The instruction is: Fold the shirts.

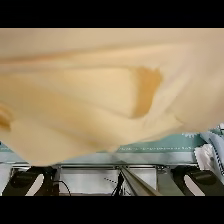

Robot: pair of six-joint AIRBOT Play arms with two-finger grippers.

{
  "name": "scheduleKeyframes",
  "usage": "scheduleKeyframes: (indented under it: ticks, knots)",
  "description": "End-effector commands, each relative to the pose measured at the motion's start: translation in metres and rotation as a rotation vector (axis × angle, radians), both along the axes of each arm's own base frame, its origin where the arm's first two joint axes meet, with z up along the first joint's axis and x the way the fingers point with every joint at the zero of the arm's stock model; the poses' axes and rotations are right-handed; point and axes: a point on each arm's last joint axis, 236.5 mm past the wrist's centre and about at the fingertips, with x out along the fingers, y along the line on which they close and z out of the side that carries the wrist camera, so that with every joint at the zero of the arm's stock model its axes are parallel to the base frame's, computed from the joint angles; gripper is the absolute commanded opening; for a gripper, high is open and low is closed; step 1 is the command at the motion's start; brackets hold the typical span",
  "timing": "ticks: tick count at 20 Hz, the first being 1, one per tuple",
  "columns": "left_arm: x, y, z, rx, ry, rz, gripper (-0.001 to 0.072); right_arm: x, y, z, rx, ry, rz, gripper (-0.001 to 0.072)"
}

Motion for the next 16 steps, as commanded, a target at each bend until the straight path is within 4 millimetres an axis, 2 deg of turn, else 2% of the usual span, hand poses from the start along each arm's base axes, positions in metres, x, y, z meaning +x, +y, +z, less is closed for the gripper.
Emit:
scheduleKeyframes:
  ticks: [1,3,6,9,10,13,16]
  knots:
    - [-0.003,0.0,-0.065,-0.009,0.315,0.013,0.0023,-0.005,-0.012,-0.092,-0.179,0.43,0.025,0.0036]
    - [0.011,-0.005,-0.111,-0.001,0.476,-0.008,0.0023,0.029,-0.009,-0.12,-0.222,0.537,0.053,0.0036]
    - [0.048,-0.008,-0.185,0.044,0.625,-0.036,0.0024,0.093,-0.019,-0.179,-0.348,0.727,0.068,0.0036]
    - [0.111,-0.005,-0.242,0.014,0.624,0.023,0.0025,0.186,-0.045,-0.232,-0.492,0.743,-0.009,0.0036]
    - [0.134,-0.004,-0.262,-0.006,0.628,0.048,0.0024,0.216,-0.045,-0.251,-0.506,0.73,-0.013,0.0036]
    - [0.189,-0.003,-0.321,-0.043,0.657,0.1,0.0024,0.273,-0.022,-0.309,-0.449,0.727,0.033,0.0036]
    - [0.23,-0.003,-0.381,-0.047,0.734,0.123,0.0024,0.303,0.001,-0.355,-0.352,0.744,0.06,0.0036]
